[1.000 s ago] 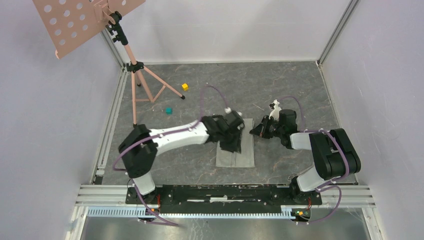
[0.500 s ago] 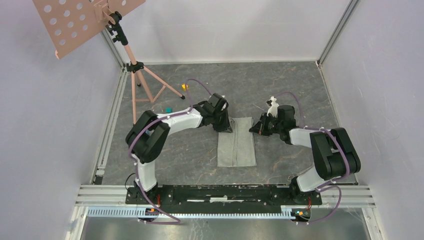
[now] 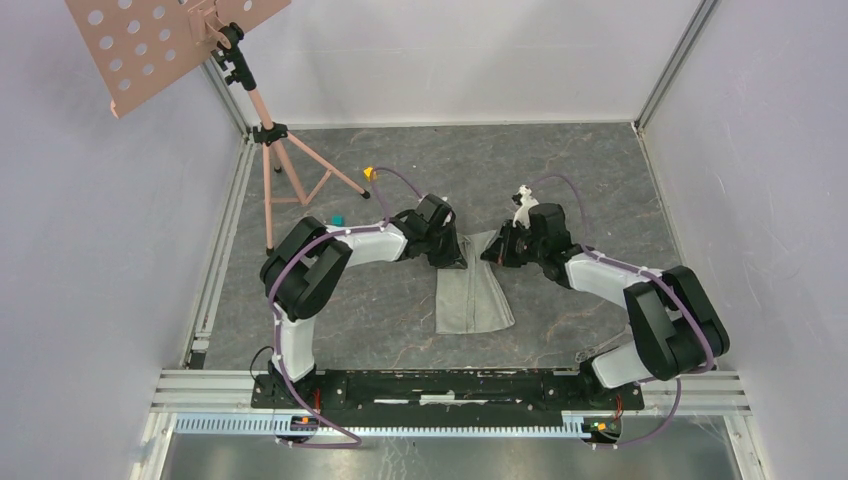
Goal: Fold the napkin into a case and place the utensils inside
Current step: Fold the 2/3-rectangle-folded napkin at the center of the board.
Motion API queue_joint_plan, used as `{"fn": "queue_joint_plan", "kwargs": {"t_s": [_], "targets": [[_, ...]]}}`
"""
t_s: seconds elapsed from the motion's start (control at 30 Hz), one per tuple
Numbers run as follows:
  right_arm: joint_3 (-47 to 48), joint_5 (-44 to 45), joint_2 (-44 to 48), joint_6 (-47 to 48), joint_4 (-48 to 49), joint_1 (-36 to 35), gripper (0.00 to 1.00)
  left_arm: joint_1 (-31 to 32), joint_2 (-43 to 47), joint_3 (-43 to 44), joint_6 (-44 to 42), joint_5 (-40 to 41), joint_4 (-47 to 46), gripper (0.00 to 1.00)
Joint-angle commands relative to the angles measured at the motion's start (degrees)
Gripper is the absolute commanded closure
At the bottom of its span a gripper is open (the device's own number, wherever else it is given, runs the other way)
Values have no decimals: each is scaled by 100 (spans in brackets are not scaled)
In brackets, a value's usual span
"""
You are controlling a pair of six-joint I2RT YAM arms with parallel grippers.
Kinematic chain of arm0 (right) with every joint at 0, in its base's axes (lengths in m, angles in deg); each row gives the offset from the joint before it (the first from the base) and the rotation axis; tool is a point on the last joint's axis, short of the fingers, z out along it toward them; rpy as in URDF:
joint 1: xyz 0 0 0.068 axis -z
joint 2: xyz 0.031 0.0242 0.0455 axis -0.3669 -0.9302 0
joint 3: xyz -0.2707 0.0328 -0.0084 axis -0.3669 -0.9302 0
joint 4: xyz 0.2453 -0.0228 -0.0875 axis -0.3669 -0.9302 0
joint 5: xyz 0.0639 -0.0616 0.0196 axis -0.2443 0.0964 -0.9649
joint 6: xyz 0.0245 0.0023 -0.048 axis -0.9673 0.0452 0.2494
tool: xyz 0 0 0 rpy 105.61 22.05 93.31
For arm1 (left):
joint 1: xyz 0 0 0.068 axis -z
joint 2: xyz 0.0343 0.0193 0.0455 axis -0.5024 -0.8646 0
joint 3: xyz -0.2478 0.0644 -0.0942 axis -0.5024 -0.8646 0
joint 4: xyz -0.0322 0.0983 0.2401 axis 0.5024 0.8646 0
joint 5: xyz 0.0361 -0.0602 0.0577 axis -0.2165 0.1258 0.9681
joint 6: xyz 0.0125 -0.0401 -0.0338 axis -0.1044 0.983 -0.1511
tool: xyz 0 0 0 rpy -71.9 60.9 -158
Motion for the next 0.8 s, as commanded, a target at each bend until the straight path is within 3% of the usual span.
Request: {"fn": "queue_joint_plan", "kwargs": {"t_s": [0.0, 0.4, 0.6, 0.77], "targets": [[202, 380, 151, -689, 232, -338, 99, -7, 73, -267, 161, 27, -280, 95], [-234, 896, -322, -2365, 1513, -1060, 100, -44, 339, -484, 100, 28, -382, 94], [-215, 1072, -307, -2284, 1276, -1070, 99, -295, 1363, -983, 269, -632, -165, 63], [-144, 1113, -303, -2266, 1147, -1101, 100, -574, 2085, -1464, 18, -643, 150, 59]]}}
